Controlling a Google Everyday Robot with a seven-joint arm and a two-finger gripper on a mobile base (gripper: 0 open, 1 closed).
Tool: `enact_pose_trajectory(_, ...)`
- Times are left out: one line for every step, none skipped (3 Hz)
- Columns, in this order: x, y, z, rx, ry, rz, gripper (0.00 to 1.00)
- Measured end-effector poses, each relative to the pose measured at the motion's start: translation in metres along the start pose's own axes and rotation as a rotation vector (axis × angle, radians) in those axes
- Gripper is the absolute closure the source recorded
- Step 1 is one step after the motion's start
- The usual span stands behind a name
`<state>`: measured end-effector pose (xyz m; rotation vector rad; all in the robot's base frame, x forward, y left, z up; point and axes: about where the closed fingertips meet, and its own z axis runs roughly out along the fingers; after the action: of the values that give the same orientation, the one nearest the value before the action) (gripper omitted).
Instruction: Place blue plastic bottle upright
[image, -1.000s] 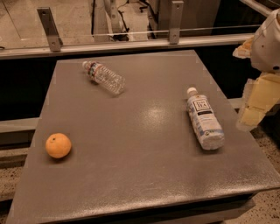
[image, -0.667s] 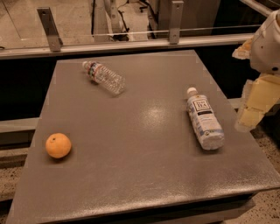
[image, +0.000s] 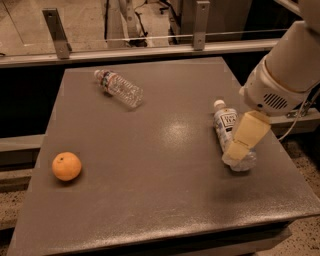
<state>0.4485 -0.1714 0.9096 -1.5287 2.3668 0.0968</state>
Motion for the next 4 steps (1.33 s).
enact_pose_trajectory(-0.014,-0.011,0.030,-0.009,0.009,0.143,0.00)
enact_pose_trajectory(-0.018,-0.031,0.047,0.035,0.044,0.281,0.00)
enact_pose_trajectory(-0.005,-0.057,0.052,0.106,0.095,0.412,0.00)
enact_pose_trajectory(0.010,-0.070,0.064,0.158,0.169,0.504,0.00)
